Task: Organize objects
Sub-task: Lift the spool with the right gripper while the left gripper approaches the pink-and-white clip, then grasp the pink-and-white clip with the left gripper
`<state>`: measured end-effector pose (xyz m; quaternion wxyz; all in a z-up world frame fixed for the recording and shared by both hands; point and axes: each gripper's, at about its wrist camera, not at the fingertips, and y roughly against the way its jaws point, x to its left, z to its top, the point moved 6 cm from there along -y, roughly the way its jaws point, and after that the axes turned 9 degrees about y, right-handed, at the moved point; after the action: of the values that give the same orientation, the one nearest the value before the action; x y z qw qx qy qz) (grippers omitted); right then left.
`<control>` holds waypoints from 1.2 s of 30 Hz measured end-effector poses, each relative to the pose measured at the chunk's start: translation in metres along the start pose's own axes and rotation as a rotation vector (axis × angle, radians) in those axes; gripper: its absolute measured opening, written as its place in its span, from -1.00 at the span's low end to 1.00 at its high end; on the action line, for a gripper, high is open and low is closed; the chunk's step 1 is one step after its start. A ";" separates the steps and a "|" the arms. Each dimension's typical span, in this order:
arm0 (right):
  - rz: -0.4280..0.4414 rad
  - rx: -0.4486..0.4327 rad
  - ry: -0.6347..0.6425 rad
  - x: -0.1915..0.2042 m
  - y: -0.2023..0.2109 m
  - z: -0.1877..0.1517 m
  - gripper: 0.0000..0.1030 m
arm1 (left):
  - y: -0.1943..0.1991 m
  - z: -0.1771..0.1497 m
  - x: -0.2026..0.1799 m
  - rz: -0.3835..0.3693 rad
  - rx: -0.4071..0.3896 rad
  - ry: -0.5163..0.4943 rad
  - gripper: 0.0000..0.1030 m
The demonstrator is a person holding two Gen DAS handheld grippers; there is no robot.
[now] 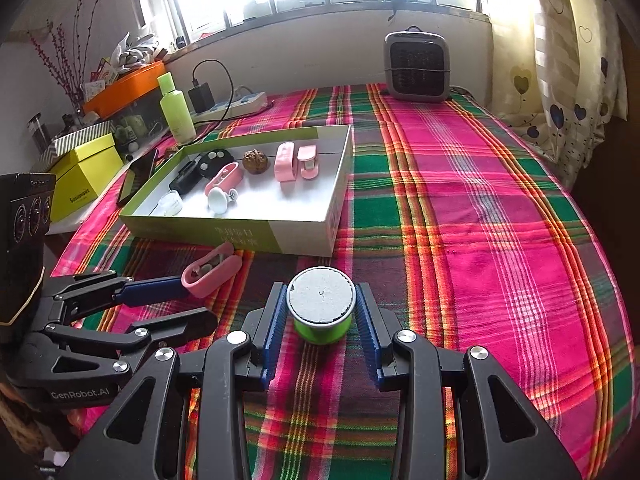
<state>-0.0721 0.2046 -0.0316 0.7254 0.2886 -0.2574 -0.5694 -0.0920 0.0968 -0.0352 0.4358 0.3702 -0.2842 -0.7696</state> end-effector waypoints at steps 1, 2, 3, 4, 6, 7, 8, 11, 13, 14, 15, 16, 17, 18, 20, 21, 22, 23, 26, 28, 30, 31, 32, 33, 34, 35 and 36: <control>0.000 0.001 0.003 0.000 0.000 0.000 -0.30 | 0.001 0.001 0.001 0.013 -0.003 0.001 -0.06; 0.002 0.002 0.004 0.000 -0.001 -0.001 -0.30 | 0.001 0.002 0.003 0.030 -0.009 0.003 -0.06; 0.007 0.002 0.002 0.000 -0.001 -0.001 -0.30 | 0.001 0.003 0.006 0.050 -0.014 0.005 -0.06; 0.010 0.004 -0.001 -0.001 -0.002 -0.002 -0.30 | 0.001 0.005 0.009 0.070 -0.019 0.011 -0.06; 0.013 0.006 -0.003 -0.002 -0.002 -0.003 -0.30 | -0.001 0.009 0.013 0.086 -0.022 0.022 -0.06; 0.017 0.004 -0.004 -0.003 -0.003 -0.003 -0.31 | -0.002 0.010 0.014 0.092 -0.022 0.020 -0.06; 0.020 0.004 -0.006 -0.003 -0.002 -0.003 -0.31 | -0.004 0.011 0.014 0.100 -0.022 0.015 -0.06; 0.025 0.003 -0.004 -0.002 -0.003 -0.003 -0.30 | -0.009 0.013 0.011 0.117 -0.024 -0.004 -0.06; 0.032 0.010 0.000 -0.001 -0.005 -0.005 -0.30 | -0.011 0.015 0.009 0.108 -0.022 -0.004 -0.06; 0.035 0.015 0.000 -0.001 -0.006 -0.005 -0.30 | -0.012 0.016 0.008 0.114 -0.023 -0.004 -0.06; 0.036 0.019 0.000 0.000 -0.007 -0.006 -0.30 | -0.013 0.017 0.007 0.118 -0.024 -0.010 -0.06; 0.039 0.022 -0.001 -0.001 -0.007 -0.006 -0.30 | -0.015 0.018 0.006 0.122 -0.025 -0.016 -0.06; 0.042 0.022 -0.003 -0.001 -0.007 -0.006 -0.30 | -0.015 0.018 0.005 0.124 -0.026 -0.017 -0.06; 0.043 0.021 -0.005 -0.001 -0.007 -0.006 -0.30 | -0.016 0.018 0.005 0.125 -0.026 -0.019 -0.06; 0.048 0.024 -0.009 -0.002 -0.007 -0.006 -0.30 | -0.017 0.019 0.004 0.128 -0.029 -0.012 -0.06; 0.050 0.027 -0.009 -0.002 -0.008 -0.007 -0.30 | -0.017 0.019 0.004 0.131 -0.031 -0.011 -0.06; 0.050 0.030 -0.009 -0.001 -0.008 -0.007 -0.30 | -0.017 0.019 0.004 0.135 -0.033 -0.011 -0.07; 0.052 0.032 -0.007 -0.001 -0.009 -0.007 -0.30 | -0.017 0.019 0.004 0.139 -0.035 -0.011 -0.07; 0.055 0.040 -0.001 0.001 -0.010 -0.008 -0.30 | -0.018 0.019 0.004 0.158 -0.042 -0.014 -0.15; 0.056 0.042 0.001 0.001 -0.011 -0.008 -0.30 | -0.018 0.020 0.005 0.164 -0.045 -0.011 -0.20; 0.056 0.043 0.000 0.001 -0.011 -0.008 -0.30 | -0.018 0.020 0.006 0.169 -0.046 -0.009 -0.27; 0.056 0.043 -0.001 0.001 -0.011 -0.008 -0.31 | -0.017 0.020 0.006 0.174 -0.047 -0.010 -0.29; 0.054 0.044 -0.002 0.001 -0.012 -0.007 -0.31 | -0.018 0.020 0.007 0.176 -0.047 -0.009 -0.32; 0.052 0.044 -0.004 0.001 -0.012 -0.008 -0.31 | -0.017 0.020 0.007 0.177 -0.048 -0.007 -0.34; 0.051 0.043 -0.006 0.000 -0.012 -0.008 -0.31 | -0.017 0.020 0.007 0.178 -0.049 -0.006 -0.34; 0.052 0.044 -0.007 0.000 -0.012 -0.008 -0.31 | -0.017 0.020 0.007 0.180 -0.050 -0.006 -0.37; 0.052 0.044 -0.008 0.000 -0.012 -0.008 -0.31 | -0.017 0.020 0.008 0.183 -0.051 -0.006 -0.40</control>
<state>-0.0745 0.2038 -0.0456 0.7323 0.2954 -0.2802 -0.5459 -0.1192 0.1003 -0.0393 0.5129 0.3293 -0.2985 -0.7344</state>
